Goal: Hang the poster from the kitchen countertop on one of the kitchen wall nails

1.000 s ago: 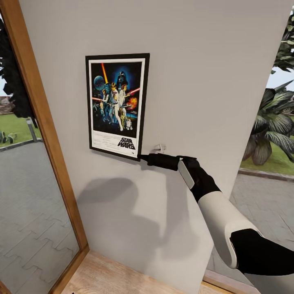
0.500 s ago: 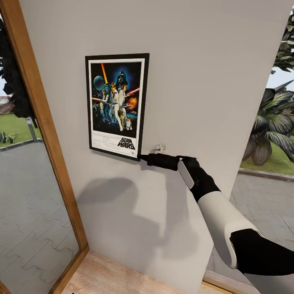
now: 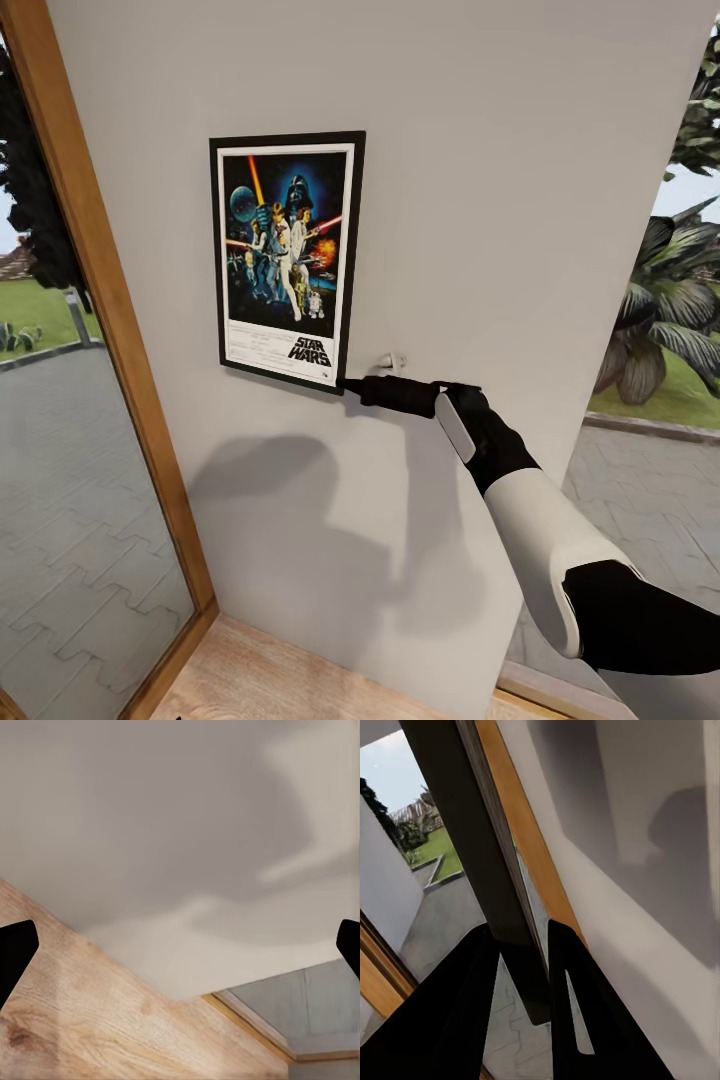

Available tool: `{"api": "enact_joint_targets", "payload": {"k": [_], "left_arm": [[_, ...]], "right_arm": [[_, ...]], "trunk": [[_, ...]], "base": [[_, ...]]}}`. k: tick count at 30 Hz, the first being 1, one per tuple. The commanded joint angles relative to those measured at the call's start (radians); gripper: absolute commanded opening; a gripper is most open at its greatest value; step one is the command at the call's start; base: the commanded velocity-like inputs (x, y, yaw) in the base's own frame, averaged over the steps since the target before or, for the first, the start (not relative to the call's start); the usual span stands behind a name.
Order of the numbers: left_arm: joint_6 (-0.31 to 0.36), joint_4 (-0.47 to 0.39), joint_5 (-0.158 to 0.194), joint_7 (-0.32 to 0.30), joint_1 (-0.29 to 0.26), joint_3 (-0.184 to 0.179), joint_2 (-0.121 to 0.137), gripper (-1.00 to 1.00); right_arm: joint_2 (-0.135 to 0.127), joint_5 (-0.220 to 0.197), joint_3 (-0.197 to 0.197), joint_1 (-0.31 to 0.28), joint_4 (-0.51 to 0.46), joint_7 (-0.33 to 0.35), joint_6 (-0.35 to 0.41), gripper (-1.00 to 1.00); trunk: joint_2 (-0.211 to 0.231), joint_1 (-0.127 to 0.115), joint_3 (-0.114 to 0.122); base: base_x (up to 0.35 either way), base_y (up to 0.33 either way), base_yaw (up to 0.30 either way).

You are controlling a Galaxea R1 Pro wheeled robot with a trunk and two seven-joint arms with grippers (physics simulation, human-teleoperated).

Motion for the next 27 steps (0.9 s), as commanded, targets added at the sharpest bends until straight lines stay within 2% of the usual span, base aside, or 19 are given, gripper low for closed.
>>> {"api": "enact_joint_targets", "payload": {"k": [1,6,11,23,24,27], "left_arm": [[-0.006,0.001,-0.008,-0.002,0.0,0.008,0.0,1.0],[-0.006,0.001,-0.008,-0.003,0.0,0.008,0.0,1.0],[-0.006,0.001,-0.008,-0.002,0.0,0.008,0.0,1.0],[-0.006,0.001,-0.008,-0.003,0.0,0.008,0.0,1.0],[-0.006,0.001,-0.008,-0.003,0.0,0.008,0.0,1.0],[-0.006,0.001,-0.008,-0.003,0.0,0.008,0.0,1.0]], "right_arm": [[0.0,-0.009,0.0,0.0,0.0,-0.001,0.008,-1.0],[0.0,-0.009,0.001,0.0,0.0,-0.012,0.007,-1.0],[0.001,-0.01,0.001,0.0,0.0,-0.051,0.008,-1.0],[0.001,-0.01,0.001,0.0,0.0,-0.057,0.008,-1.0],[0.001,-0.01,0.001,0.0,0.0,-0.057,0.008,1.0],[0.001,-0.011,0.001,0.0,0.0,-0.057,0.008,1.0]], "trunk": [[-0.001,0.0,0.0],[-0.001,0.0,0.0],[-0.001,0.0,0.0],[-0.001,0.0,0.0],[-0.001,0.0,0.0],[-0.001,0.0,0.0]], "base": [[0.0,0.0,0.0],[0.0,0.0,0.0],[0.0,0.0,0.0],[0.0,0.0,0.0],[0.0,0.0,0.0],[0.0,0.0,0.0]]}}
